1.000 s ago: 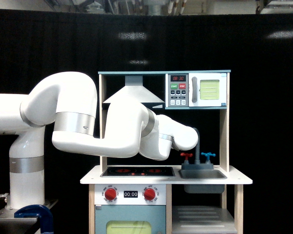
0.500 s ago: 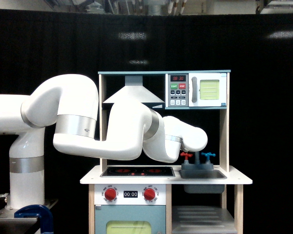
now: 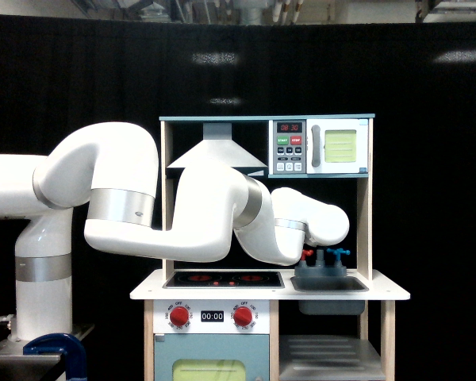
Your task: Turn on the faucet
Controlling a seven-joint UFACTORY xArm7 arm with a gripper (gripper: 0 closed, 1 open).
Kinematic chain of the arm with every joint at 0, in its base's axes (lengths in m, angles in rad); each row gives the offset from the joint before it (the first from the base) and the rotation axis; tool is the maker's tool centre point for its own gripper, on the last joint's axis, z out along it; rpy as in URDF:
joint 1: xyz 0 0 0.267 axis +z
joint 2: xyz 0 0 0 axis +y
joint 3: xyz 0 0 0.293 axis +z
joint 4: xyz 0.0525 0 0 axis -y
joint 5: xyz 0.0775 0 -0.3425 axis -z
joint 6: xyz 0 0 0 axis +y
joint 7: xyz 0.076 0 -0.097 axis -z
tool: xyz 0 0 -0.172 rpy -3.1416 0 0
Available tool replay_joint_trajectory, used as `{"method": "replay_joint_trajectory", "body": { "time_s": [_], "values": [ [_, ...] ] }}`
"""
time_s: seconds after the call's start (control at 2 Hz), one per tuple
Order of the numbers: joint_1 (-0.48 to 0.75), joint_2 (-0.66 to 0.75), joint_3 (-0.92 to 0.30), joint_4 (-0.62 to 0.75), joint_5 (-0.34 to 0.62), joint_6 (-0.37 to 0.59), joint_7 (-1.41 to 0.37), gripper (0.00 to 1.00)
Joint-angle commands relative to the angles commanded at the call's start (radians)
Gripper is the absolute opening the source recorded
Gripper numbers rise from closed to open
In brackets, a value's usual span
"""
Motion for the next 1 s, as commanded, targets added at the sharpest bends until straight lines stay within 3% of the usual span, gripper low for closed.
{"method": "replay_joint_trajectory", "body": {
  "time_s": [0.5,1.0],
  "values": [
    [-0.407,0.035,0.026,-0.321,-0.048,0.082,-0.002,1.00],
    [-0.812,0.077,0.099,-0.495,-0.066,0.307,0.012,1.00]
  ]
}}
